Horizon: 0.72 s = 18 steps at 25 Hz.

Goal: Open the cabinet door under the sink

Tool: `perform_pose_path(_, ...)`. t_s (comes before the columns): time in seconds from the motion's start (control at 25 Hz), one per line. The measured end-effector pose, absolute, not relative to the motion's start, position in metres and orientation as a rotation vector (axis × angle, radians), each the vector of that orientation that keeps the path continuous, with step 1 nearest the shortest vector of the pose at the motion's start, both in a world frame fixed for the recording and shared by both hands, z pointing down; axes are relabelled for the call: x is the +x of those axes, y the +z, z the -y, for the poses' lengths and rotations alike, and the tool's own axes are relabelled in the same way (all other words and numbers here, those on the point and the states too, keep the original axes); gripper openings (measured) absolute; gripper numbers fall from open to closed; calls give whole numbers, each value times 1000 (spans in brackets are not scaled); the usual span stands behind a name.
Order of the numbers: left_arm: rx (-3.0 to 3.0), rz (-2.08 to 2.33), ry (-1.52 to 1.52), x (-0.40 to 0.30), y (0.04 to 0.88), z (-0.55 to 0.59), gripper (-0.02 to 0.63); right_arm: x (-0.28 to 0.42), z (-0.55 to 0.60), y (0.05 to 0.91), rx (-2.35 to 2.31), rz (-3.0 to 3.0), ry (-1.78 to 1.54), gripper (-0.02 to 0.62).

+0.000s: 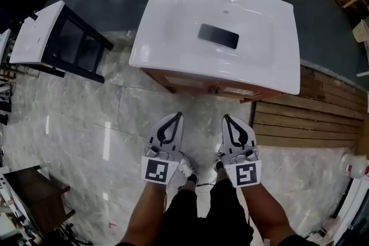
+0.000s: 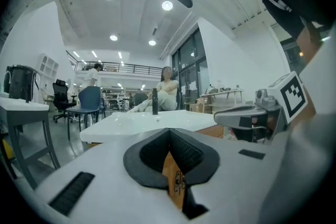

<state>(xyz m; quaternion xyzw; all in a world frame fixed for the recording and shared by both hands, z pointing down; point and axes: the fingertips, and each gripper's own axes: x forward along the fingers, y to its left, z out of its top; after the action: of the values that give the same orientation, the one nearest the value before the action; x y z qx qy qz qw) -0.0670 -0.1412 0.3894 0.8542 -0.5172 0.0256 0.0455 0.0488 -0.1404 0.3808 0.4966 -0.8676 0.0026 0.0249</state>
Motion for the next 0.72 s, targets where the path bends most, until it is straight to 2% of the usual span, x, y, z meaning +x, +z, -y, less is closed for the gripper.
perform_pose_path(0.72, 2600, 1475, 199, -33, 562, 184, 20, 54, 188, 570, 1510, 2598, 34, 18)
